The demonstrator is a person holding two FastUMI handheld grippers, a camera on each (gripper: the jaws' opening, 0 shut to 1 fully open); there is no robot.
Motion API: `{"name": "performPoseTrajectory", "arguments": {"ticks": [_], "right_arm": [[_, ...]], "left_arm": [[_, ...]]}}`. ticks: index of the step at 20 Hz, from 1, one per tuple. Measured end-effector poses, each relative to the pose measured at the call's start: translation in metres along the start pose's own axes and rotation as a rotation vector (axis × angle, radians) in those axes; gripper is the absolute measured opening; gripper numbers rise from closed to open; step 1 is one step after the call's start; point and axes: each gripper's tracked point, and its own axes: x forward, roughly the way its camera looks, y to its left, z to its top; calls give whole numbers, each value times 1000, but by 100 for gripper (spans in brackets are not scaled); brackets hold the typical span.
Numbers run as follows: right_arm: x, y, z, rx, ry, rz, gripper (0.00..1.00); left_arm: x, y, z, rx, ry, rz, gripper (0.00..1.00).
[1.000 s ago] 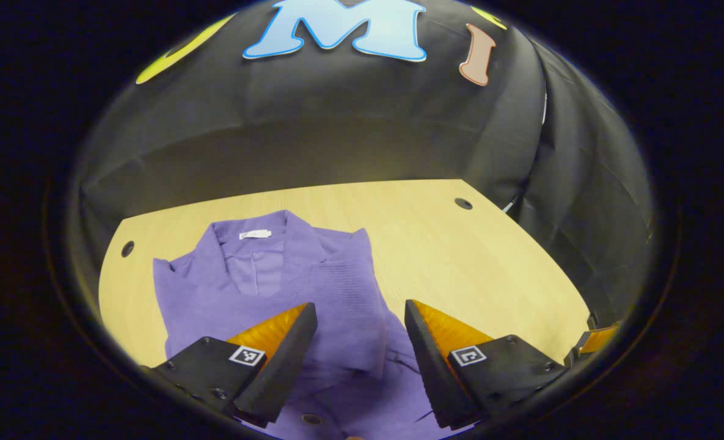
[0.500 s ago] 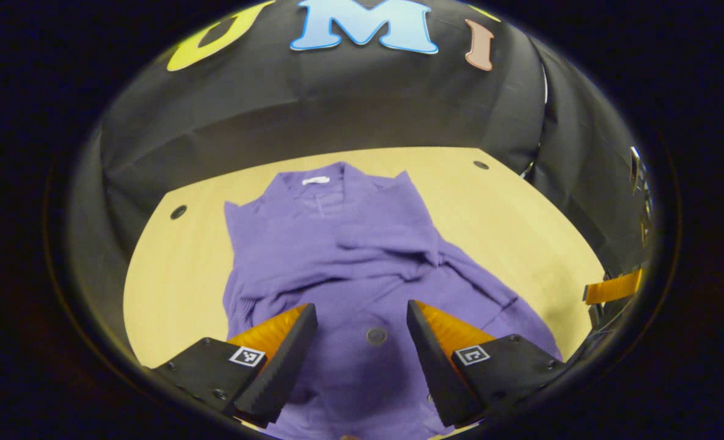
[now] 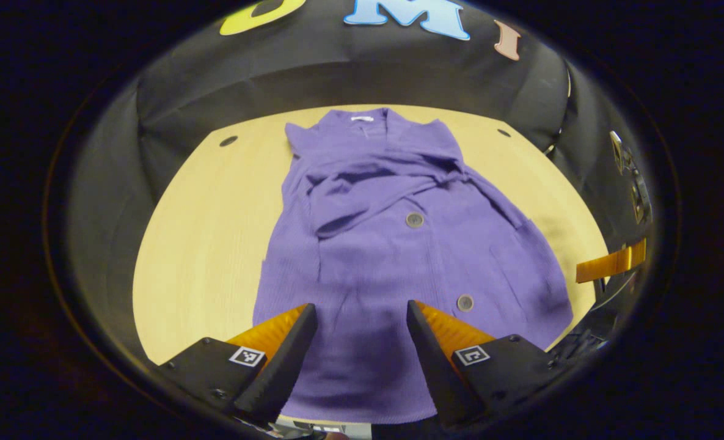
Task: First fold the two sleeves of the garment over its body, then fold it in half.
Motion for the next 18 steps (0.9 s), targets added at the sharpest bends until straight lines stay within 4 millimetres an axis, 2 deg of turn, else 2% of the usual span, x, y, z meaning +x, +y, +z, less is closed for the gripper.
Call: {"name": "performPoseTrajectory", "arguments": {"ticks": [3,7,12,13,14,16,17,18], "right_arm": [[6,-3,-16,-85,66,-77,97],[16,-1,-36,-173,141,-136,98],[33,1,-48,-255,214,-200,98],[36,1,-49,-262,219,-210,93],[38,0,-49,-265,228,-219,98],[42,-1,-52,-272,247,-242,97],[44,-2,-52,-283,253,-257,93],[43,-2,-51,-290,263,-267,97]], "left_arm": [[-6,9,-36,-5,84,28,95],[-10,30,-69,42,173,95,97],[4,31,-81,77,256,74,96],[4,28,-83,88,260,70,96],[3,27,-83,89,269,66,95],[4,28,-84,72,299,53,95],[6,29,-84,55,318,45,96],[7,30,-83,40,342,39,96]]}}
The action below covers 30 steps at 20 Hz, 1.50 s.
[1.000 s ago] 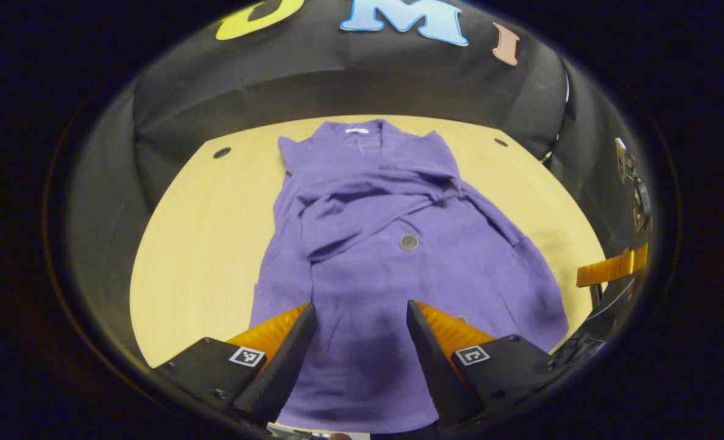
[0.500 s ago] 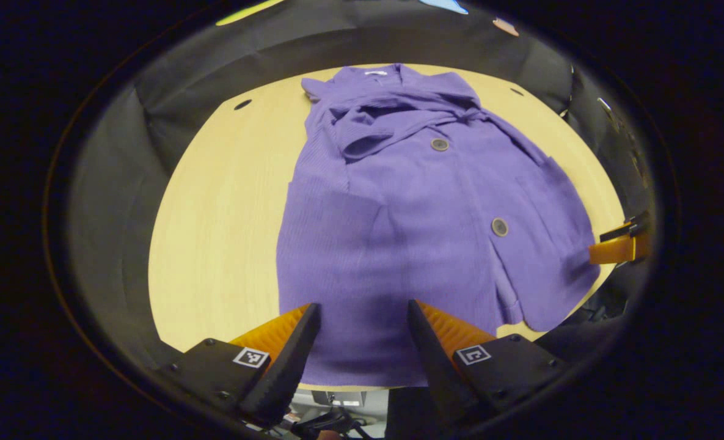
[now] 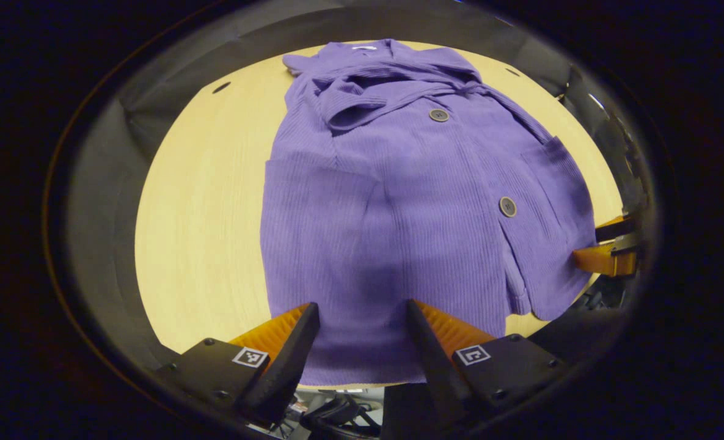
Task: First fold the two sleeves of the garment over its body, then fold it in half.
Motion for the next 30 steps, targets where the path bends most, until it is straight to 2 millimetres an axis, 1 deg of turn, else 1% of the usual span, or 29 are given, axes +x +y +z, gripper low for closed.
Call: {"name": "performPoseTrajectory", "arguments": {"ticks": [2,3,5,8,10,11,12,14,15,16,17,18,19,20,21,22,23,27,28,30], "right_arm": [[-1,0,1,19,32,-3,97],[-1,1,-1,33,51,-4,98],[-2,2,0,41,64,-12,98],[-1,3,1,45,62,-14,97],[0,5,-1,38,61,-14,97],[-1,6,1,28,70,-12,94],[-2,8,3,8,63,-16,87],[-2,12,7,-27,54,-21,67],[-3,13,9,-42,50,-24,55],[-3,15,12,-47,44,-26,38],[-3,16,13,-51,39,-28,30],[-5,17,12,-57,49,-23,21],[-1,16,17,-34,9,-24,25],[0,16,15,-24,23,-15,7],[6,16,14,-9,8,-5,4],[-4,17,16,4,6,-1,1],[-3,18,17,22,-4,15,1],[-7,20,26,110,-42,58,1],[-10,20,30,125,-51,61,1],[-22,20,45,154,-94,74,2]], "left_arm": [[3,0,1,1,44,1,97],[4,0,1,10,64,4,94],[5,0,3,0,94,8,94],[6,1,5,-5,112,7,99],[7,-1,4,4,111,2,94],[6,-1,6,10,119,-2,93],[7,-1,9,18,105,0,91],[7,-2,10,27,108,-2,70],[7,1,13,29,103,5,69],[11,2,23,4,47,21,51],[10,0,20,-1,61,20,34],[7,1,22,6,38,20,16],[9,1,20,-2,39,21,17],[9,0,20,6,33,17,10],[8,0,19,5,30,17,10],[7,-1,20,-2,11,16,11],[6,-1,21,-2,-11,10,10],[2,0,22,-18,-40,0,10],[0,1,23,-22,-51,0,10],[-7,3,32,-44,-80,1,10]]}}
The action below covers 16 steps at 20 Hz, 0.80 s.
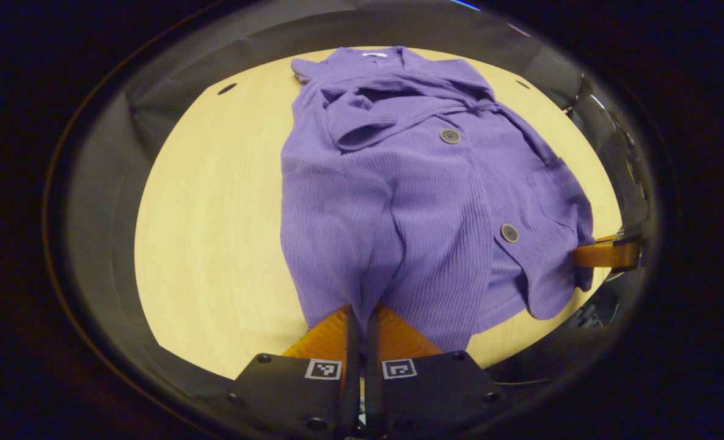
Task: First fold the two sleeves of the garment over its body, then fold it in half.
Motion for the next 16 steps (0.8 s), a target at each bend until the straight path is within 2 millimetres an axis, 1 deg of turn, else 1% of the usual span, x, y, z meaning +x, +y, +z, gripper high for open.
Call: {"name": "performPoseTrajectory", "arguments": {"ticks": [6,8,11,16], "right_arm": [[-37,9,71,33,-152,38,1],[-50,9,90,38,-192,50,1],[-67,13,129,32,-258,60,1],[-85,16,180,27,-329,63,1]], "left_arm": [[-22,7,55,-144,-83,-30,10],[-29,8,77,-139,-118,-27,10],[-39,9,113,-119,-173,-22,10],[-47,12,176,-108,-253,-12,10]]}}
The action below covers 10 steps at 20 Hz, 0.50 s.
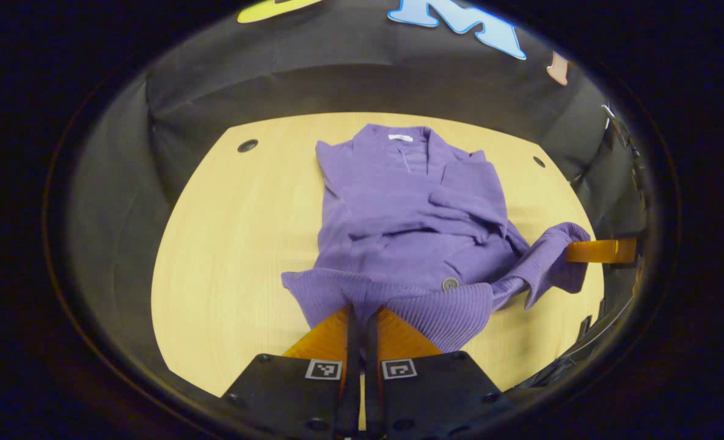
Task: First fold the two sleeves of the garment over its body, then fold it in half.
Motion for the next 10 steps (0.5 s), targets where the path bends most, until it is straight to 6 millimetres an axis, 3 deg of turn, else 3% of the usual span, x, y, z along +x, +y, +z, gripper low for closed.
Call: {"name": "performPoseTrajectory", "arguments": {"ticks": [10], "right_arm": [[8,6,103,-31,-133,10,1]], "left_arm": [[30,13,120,-25,-112,5,10]]}}
